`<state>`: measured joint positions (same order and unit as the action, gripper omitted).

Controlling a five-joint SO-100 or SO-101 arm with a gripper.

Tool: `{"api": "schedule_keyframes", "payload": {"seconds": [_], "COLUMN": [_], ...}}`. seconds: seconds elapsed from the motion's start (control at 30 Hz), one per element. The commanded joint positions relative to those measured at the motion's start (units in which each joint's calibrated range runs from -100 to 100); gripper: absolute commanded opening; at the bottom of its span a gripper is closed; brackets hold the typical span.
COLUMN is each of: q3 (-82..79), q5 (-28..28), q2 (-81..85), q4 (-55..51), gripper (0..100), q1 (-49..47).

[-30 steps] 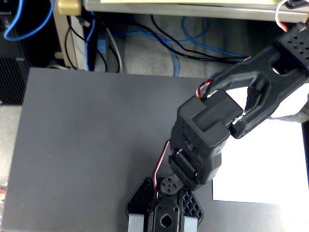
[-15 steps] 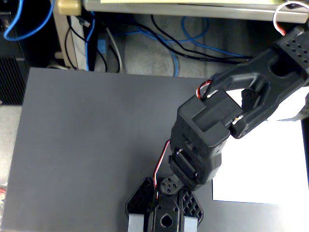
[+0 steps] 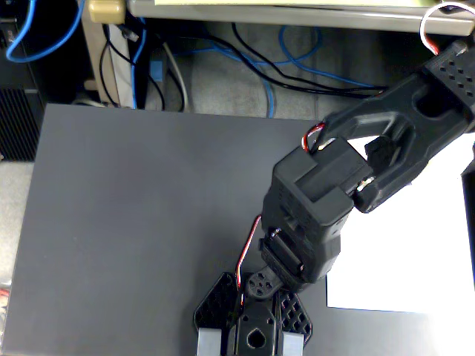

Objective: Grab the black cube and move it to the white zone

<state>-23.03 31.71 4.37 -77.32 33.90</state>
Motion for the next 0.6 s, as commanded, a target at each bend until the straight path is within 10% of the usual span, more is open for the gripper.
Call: {"api": "schedule_keyframes", "payload": {"seconds": [0.0, 0.1, 0.33, 0.57], "q3": [-0.4, -1.4, 1.3, 28.7], "q5": [3.5, 5.0, 5.1, 4.6], "q2": [0.5, 0.5, 1.6, 1.6], "q4": [0.4, 0.7, 0.0, -22.2], "gripper": [28, 47, 49, 48], "q1": [-0.7, -0.6, -0.6, -0.7]}}
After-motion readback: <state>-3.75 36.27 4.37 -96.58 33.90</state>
